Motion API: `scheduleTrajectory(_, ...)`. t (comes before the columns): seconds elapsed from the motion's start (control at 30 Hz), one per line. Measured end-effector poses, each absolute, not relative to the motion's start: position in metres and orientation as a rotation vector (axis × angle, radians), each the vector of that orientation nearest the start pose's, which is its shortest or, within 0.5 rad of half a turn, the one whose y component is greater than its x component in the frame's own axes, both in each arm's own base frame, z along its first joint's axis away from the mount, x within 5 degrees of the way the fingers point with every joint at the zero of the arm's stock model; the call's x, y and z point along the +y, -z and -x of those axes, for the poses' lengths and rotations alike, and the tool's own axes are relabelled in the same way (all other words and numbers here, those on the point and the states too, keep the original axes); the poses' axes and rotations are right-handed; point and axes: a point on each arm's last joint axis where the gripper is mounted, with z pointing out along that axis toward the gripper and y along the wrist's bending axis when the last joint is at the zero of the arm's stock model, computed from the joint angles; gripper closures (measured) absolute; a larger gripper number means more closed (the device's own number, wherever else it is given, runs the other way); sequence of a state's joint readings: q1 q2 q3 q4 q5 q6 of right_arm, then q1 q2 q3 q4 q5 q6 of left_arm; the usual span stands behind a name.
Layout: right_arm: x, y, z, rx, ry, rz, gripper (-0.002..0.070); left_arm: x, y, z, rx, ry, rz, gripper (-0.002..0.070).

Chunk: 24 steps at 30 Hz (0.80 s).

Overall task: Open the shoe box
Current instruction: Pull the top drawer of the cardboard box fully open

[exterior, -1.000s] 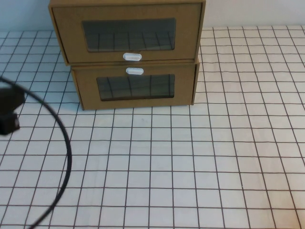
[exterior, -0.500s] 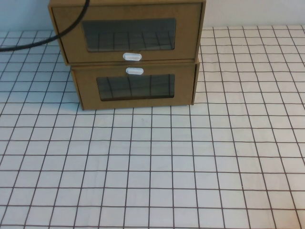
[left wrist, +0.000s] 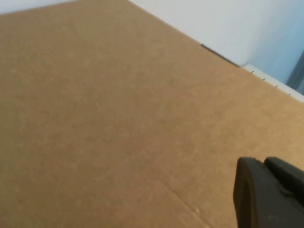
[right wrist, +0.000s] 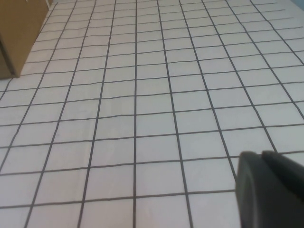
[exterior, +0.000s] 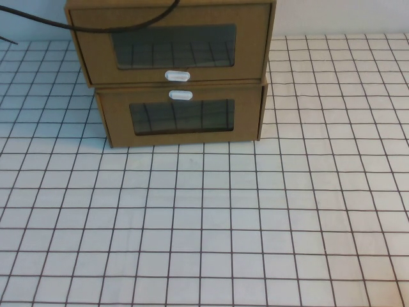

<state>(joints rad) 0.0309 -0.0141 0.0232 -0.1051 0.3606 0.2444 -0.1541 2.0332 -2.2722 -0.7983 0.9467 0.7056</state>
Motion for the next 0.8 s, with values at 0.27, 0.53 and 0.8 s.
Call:
scheduleTrajectory(0.27, -0.002, -0.174, -0.053, 1.848, -0.089, -0.132, 0.0689, -0.134, -0.403, -0.452, 1.942, 0.591, -0.780, 0.0677)
scheduleTrajectory(0.53, 0.002, -0.187, -0.056, 1.693, -0.218, -0.191, 0.0689, -0.135, -0.400, -0.451, 1.988, 0.566, -0.792, 0.0677)
scheduleTrajectory(0.8, 0.000, -0.217, -0.055, 1.355, -0.355, -0.275, 0.0690, -0.135, -0.400, -0.451, 1.990, 0.562, -0.795, 0.0677)
